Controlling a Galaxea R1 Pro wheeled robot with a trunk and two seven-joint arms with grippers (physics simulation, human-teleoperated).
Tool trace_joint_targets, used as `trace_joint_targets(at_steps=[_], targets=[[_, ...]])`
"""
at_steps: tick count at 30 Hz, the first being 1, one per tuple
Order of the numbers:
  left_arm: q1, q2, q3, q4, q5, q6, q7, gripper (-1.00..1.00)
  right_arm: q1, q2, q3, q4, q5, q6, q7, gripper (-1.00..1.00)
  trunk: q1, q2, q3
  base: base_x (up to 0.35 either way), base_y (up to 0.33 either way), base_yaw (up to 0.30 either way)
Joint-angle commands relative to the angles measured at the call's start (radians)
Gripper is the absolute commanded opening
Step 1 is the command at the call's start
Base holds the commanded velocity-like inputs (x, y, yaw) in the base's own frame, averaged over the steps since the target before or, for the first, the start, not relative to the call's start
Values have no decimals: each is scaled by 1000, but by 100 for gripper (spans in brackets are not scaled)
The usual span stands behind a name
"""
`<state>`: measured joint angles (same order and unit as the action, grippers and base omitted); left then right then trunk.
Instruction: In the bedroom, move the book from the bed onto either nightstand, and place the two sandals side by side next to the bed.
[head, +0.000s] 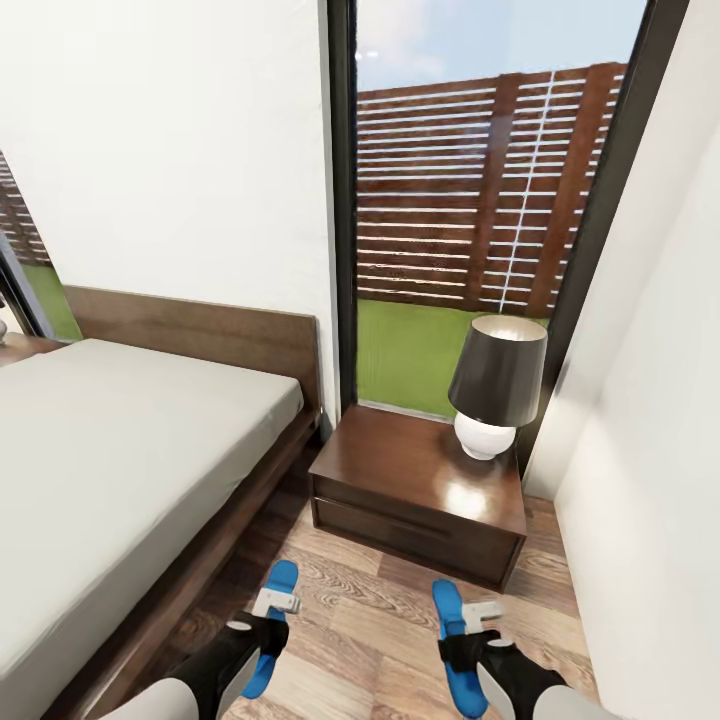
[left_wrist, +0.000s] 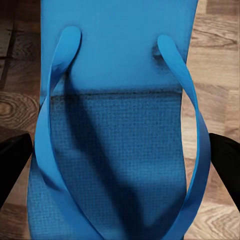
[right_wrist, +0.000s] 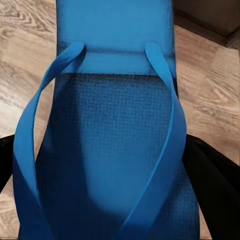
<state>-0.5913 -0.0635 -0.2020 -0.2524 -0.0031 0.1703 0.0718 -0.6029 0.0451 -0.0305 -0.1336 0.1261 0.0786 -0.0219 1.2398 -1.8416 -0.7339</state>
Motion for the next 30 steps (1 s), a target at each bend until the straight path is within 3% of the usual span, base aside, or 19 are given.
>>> trace_joint_targets(at_steps=[1,16,30], targets=[[0,0,-6,-1,0,2,5,-100,6,0,-3,-2,10,6,-2,-100,0,0,-1,0,0,0],[12,2,-8,3,-2,-19,5,-100,88,-1,-3,-2,11,-20,-3,-100,0,0,-1,0,0,0],[85,3,-6,23,0,-100,8,-100,139,-3,-2,-2,12,-41,-1,-100,0,0,-1,0,0,0]])
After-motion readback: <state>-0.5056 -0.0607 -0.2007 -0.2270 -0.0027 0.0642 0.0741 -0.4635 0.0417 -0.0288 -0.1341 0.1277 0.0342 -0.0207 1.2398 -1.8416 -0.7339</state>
